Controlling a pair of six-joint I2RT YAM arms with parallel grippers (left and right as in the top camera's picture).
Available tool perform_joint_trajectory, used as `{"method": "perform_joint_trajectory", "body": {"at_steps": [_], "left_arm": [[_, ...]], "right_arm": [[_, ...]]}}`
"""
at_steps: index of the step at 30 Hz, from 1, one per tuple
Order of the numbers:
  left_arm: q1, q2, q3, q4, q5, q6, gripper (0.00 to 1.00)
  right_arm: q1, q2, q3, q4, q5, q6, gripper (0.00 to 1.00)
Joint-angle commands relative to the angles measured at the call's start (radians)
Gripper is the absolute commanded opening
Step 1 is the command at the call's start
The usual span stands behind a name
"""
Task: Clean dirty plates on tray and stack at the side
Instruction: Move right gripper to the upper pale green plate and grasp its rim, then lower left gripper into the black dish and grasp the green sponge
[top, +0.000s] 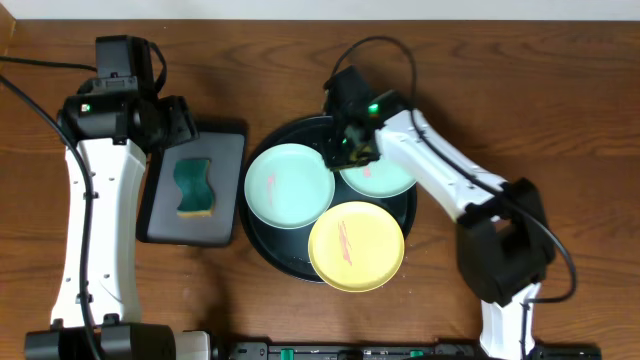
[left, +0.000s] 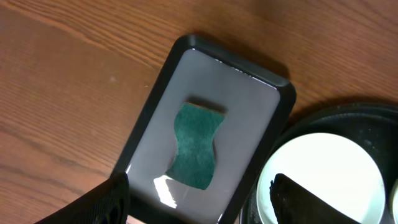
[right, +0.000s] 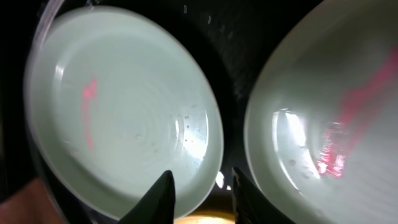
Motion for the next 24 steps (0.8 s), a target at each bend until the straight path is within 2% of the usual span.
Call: {"method": "perform_joint_trajectory", "body": {"at_steps": [1,8,16,24], "left_arm": [[0.003,0.028,0.006,-0.003,-0.024,-0.021,0.73],[0.003,0.046,0.006,-0.002,-0.024,-0.021,0.72],[0.003,0.046,0.006,-0.002,-0.024,-0.021,0.72],[0.003,0.046,0.006,-0.002,-0.024,-0.021,0.71]], "right_arm": [[0.026,0.035,0.014,-0.005,0.057,0.042,0.25],[0.056,0.085,0.013,-0.008,0.143,0.088,0.25],[0.07,0.133,0.013,0.0,0.154,0.087,0.23],[0.076,0.139,0.013,0.019,0.161,0.087,0.16]]}}
